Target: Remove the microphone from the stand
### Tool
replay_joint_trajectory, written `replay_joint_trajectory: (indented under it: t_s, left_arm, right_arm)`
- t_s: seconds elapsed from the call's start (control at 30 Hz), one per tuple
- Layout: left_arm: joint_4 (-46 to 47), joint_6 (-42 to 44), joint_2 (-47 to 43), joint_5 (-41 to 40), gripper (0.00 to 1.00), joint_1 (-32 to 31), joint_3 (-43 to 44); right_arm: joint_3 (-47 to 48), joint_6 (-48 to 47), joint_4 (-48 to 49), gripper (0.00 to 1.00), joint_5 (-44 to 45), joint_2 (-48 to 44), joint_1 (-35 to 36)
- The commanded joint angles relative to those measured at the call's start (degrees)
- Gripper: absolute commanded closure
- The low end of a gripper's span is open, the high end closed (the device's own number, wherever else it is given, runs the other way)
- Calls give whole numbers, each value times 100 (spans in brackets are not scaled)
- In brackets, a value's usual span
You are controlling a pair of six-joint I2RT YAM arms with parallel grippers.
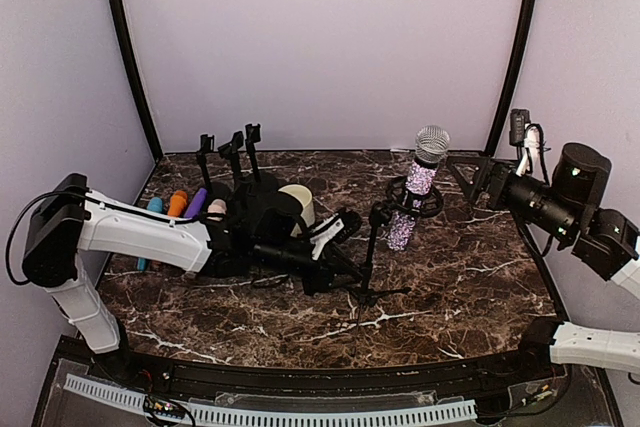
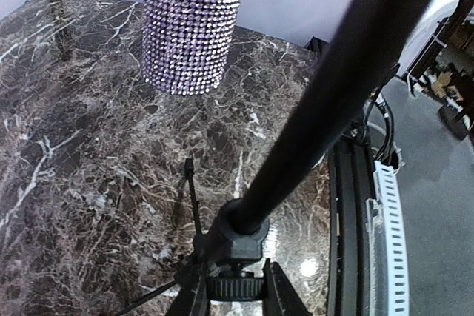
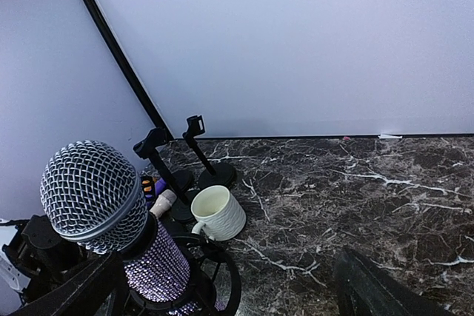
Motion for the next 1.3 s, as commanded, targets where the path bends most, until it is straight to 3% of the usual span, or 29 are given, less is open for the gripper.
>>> replay_joint_trajectory:
  t_s: [0.0,0.1,0.27,0.4,0.8,1.13,1.27]
  left_arm:
    - [-11,-1032,150,1153,80,86,-456]
    - [213,-1147,-3,1152,73,128,-577]
    - [164,-956,-431,703,48,174,-474]
    - [28,-684,-801,311,41,180,-382]
    - [-426,-208,-1616,-387,36,168,16]
    - [-379,1138,-1736,-1626,33,-357,-289]
    - [-257,1674,-1588,-2324,35,-679,-418]
  right_arm:
    - [11,56,323,1,-76,-3,14]
    - [2,62,313,1,-73,-21,19]
    - [10,56,320,1,-82,-29,19]
    - [2,72,322,1,-107,-52,19]
    - [254,-132,622,1,-1663,173,19]
    - [780,-444,573,1,-1319,829,27]
    - [989,-571,677,2,-1558,1087,27]
